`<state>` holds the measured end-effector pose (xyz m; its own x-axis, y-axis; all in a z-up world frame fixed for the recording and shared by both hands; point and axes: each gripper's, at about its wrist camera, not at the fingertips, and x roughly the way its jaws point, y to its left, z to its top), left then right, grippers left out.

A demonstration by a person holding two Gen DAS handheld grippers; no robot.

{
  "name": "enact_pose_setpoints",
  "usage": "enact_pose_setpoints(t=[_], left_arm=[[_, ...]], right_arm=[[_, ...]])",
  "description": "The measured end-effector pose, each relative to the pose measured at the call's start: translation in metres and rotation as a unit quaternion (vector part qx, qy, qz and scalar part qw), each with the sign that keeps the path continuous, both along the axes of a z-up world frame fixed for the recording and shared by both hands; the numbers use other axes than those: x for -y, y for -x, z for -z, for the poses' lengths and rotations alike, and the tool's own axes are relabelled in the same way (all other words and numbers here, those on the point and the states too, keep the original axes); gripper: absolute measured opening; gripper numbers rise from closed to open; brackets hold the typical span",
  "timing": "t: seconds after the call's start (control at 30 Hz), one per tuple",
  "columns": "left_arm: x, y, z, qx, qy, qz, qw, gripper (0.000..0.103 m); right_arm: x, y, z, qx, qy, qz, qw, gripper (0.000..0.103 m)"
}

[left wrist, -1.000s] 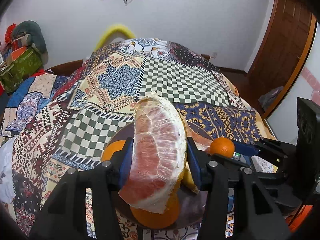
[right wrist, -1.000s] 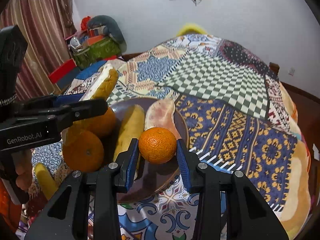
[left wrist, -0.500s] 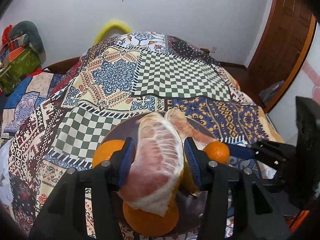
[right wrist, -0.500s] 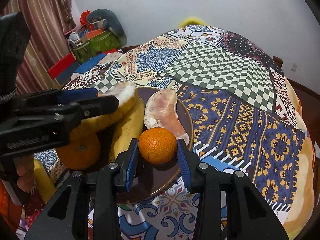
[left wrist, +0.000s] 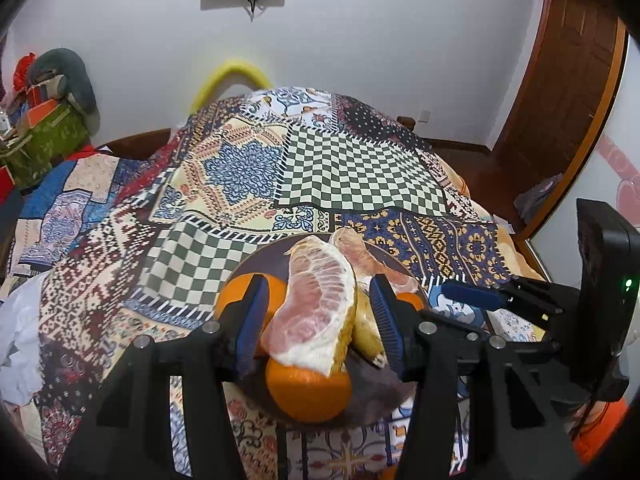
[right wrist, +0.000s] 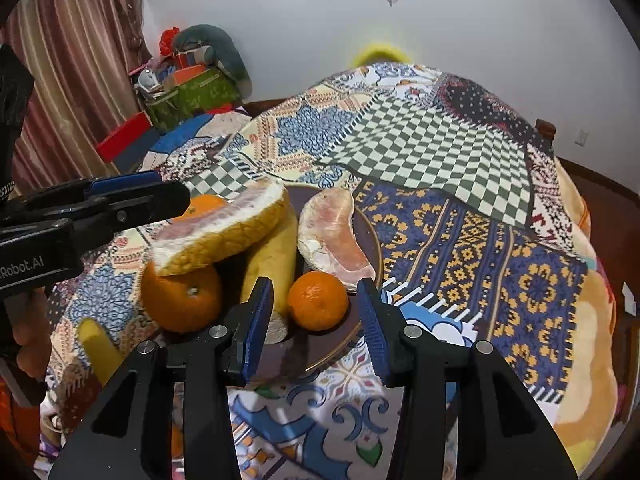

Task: Organize fruits
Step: 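Carry the pomelo and orange to the plate and release them, then move the left tool to the corn cob while the right tool approaches an orange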

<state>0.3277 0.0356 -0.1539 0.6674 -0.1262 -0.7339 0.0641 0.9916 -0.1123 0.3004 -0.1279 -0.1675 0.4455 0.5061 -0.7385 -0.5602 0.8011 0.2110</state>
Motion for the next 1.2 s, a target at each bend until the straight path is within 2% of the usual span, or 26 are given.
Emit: enact_pose_setpoints(t=[0.33, 0.6, 0.77, 0.93, 1.07, 1.2], left_arm=[[-0.013, 0.054, -0.027, 0.019, -0.010, -0.017, 0.9996, 0.060], [-0.024, 0.095, -0.027, 0.011, -0.012, -0.035, 0.9993, 0.064], [-0.026, 0.116, -0.011, -0.012, -0.013, -0.047, 0.9987, 0.071], [-0.021, 0.128, 0.016, -0.054, -0.008, -0.052, 0.9971, 0.078], [-0.013, 0.129, 0.039, -0.080, -0.013, -0.064, 0.9946, 0.079], [-0.009, 0.128, 0.052, -0.085, -0.028, -0.099, 0.9911, 0.079]], right_arm=[[0.005, 0.039, -0.033, 0.025, -0.008, -0.002, 1.000, 0.040], [0.004, 0.072, -0.043, 0.032, -0.008, -0.008, 0.999, 0.040], [0.004, 0.089, -0.039, 0.027, -0.006, -0.011, 1.000, 0.040], [0.003, 0.103, -0.030, 0.017, 0.000, -0.016, 1.000, 0.040], [0.006, 0.111, -0.023, 0.009, 0.004, -0.018, 1.000, 0.040], [0.008, 0.114, -0.019, 0.004, 0.009, -0.019, 1.000, 0.040]])
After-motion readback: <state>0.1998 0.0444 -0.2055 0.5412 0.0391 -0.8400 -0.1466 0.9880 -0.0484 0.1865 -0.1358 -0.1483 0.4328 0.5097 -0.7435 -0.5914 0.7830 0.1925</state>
